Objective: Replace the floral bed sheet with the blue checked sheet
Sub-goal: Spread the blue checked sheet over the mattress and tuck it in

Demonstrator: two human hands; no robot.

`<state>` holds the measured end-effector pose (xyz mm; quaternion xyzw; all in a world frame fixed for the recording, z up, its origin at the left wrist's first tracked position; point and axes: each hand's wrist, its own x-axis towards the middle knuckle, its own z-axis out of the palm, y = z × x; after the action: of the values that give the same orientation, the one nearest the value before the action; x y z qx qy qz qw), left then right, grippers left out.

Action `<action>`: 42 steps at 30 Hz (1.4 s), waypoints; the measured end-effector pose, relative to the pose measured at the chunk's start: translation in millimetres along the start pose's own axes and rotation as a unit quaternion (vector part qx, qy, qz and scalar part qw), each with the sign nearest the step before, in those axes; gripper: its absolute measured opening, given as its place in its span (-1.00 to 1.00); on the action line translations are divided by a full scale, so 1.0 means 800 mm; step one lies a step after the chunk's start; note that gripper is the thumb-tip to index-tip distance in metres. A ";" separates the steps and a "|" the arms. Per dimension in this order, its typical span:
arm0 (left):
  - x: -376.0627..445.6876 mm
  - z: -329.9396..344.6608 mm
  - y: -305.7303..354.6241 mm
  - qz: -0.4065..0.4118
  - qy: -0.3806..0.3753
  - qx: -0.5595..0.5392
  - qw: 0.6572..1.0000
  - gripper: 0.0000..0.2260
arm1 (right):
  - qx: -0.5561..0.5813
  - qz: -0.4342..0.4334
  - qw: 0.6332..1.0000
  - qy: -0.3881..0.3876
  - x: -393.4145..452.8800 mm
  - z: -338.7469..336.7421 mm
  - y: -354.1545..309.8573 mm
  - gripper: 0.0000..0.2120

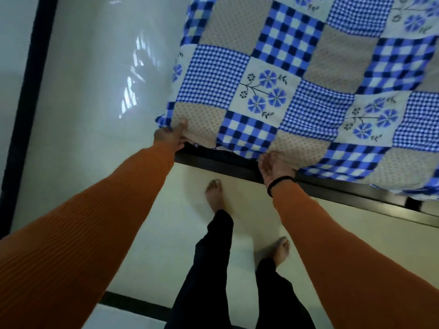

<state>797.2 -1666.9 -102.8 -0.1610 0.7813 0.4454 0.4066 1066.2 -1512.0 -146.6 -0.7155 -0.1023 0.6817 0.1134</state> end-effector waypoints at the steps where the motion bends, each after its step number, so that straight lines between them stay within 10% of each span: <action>1: 0.006 0.009 -0.027 0.005 0.004 0.048 0.999 -0.57 | -0.028 0.001 1.000 0.011 -0.002 0.005 0.003 -0.87; 7: 0.041 -0.037 -0.040 0.167 -0.001 0.348 0.923 -0.68 | -0.257 -0.002 0.962 0.087 -0.002 0.033 0.013 -0.90; 12: 0.033 -0.089 -0.060 0.083 -0.021 0.486 0.870 -0.80 | -0.276 0.047 0.955 0.101 -0.028 0.030 0.036 -0.81; 21: 0.009 -0.047 -0.065 0.082 0.115 0.333 0.932 -0.63 | -0.279 -0.023 0.954 0.110 -0.033 0.015 0.037 -0.82; 29: -0.073 0.139 -0.041 0.391 -0.051 0.535 0.747 -0.63 | -0.166 -0.134 0.959 0.187 0.001 -0.128 -0.043 -0.88; 37: -0.194 0.397 -0.074 0.427 -0.147 0.611 0.650 -0.58 | -0.123 -0.141 0.936 0.297 0.151 -0.469 -0.206 -0.47; 42: -0.288 0.565 -0.116 0.479 -0.203 0.630 0.577 -0.59 | 0.063 -0.083 0.980 0.168 0.112 -0.523 -0.326 -0.60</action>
<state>1218.7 -1369.7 -99.2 0.6278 0.7258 -0.0079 0.2812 1490.8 -1245.9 -134.0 -0.8003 -0.0978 0.5451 0.2300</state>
